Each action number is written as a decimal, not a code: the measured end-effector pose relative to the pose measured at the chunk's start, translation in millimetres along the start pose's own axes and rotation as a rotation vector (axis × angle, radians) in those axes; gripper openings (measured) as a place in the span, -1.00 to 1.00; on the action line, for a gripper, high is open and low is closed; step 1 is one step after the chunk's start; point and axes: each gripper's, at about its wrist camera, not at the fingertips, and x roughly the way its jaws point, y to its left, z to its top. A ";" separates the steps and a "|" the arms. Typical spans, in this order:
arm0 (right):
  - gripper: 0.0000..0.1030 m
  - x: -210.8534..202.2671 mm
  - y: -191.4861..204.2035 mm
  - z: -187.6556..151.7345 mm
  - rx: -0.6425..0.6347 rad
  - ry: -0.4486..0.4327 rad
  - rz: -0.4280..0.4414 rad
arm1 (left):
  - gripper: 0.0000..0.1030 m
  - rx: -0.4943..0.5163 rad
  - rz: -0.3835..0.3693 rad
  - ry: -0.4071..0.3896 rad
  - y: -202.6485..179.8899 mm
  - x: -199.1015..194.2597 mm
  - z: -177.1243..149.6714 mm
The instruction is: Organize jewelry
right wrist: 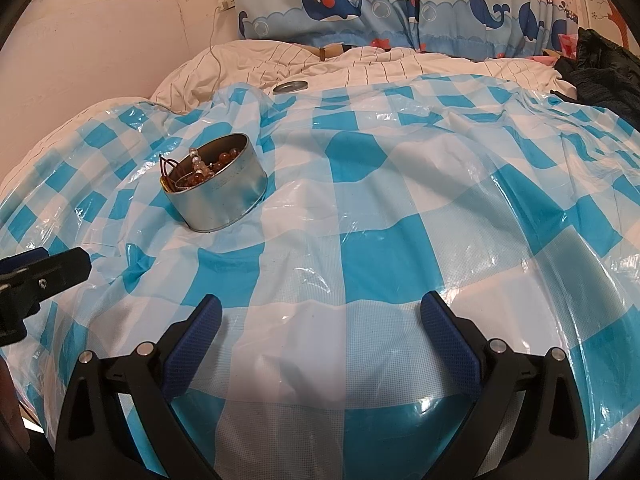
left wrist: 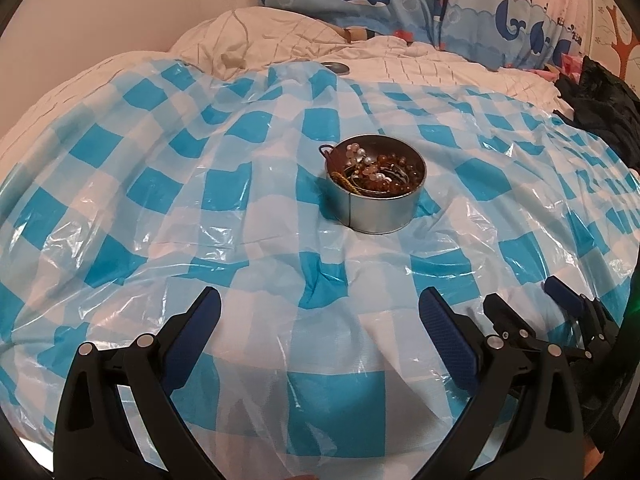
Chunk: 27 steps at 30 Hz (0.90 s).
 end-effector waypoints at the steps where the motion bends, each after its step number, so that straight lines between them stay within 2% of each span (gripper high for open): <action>1: 0.85 0.0 -0.1 -0.2 0.000 0.000 0.000 | 0.85 0.000 -0.002 0.001 -0.8 0.3 -0.3; 27: 0.85 0.0 -0.1 0.1 -0.001 0.001 -0.002 | 0.85 0.029 -0.001 0.016 -9.8 5.1 -2.5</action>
